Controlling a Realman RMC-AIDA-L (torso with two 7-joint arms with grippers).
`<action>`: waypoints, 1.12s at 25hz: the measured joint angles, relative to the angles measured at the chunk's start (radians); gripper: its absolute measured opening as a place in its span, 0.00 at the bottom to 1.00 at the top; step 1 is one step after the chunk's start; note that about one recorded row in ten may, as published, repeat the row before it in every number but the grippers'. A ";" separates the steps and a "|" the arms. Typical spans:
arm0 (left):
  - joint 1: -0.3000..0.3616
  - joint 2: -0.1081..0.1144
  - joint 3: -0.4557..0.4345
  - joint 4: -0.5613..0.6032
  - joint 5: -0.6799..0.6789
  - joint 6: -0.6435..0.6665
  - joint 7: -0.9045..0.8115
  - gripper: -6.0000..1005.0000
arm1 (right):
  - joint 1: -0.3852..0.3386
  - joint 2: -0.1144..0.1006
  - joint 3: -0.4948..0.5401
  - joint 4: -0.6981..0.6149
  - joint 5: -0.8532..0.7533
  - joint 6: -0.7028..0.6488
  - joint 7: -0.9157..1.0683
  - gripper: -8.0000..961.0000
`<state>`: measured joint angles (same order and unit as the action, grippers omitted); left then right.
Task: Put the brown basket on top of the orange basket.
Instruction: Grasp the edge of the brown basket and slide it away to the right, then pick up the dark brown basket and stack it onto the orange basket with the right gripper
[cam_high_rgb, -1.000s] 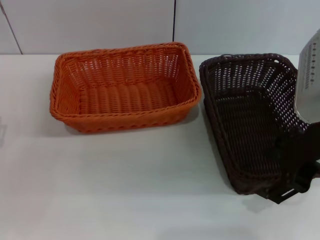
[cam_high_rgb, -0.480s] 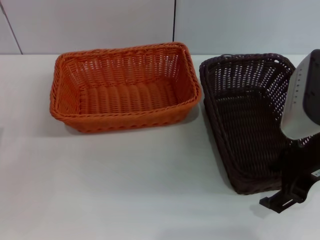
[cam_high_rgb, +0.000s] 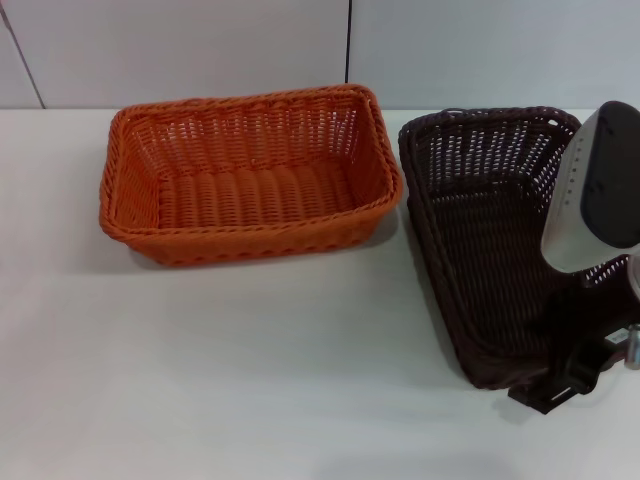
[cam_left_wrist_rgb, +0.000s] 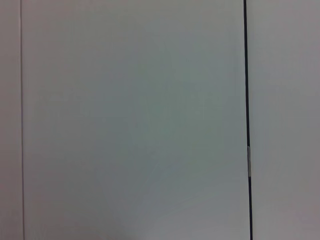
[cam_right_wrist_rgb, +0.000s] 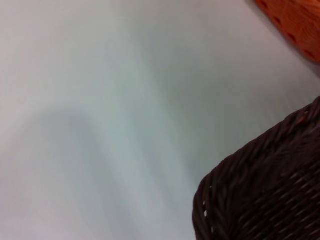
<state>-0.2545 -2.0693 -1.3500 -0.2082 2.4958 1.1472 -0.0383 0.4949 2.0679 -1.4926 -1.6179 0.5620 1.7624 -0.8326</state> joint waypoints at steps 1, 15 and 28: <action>0.000 0.000 0.000 0.000 0.000 -0.001 0.000 0.79 | 0.000 0.000 0.000 0.000 0.000 0.000 0.000 0.86; -0.009 0.001 -0.029 0.013 0.000 -0.009 0.000 0.79 | 0.032 0.003 0.003 0.101 -0.058 -0.087 -0.019 0.72; -0.021 0.003 -0.054 0.013 -0.001 -0.017 0.000 0.78 | 0.051 0.002 -0.003 0.047 -0.077 -0.082 -0.024 0.29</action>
<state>-0.2755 -2.0662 -1.4039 -0.1952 2.4951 1.1305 -0.0383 0.5455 2.0695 -1.4955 -1.5704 0.4848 1.6806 -0.8567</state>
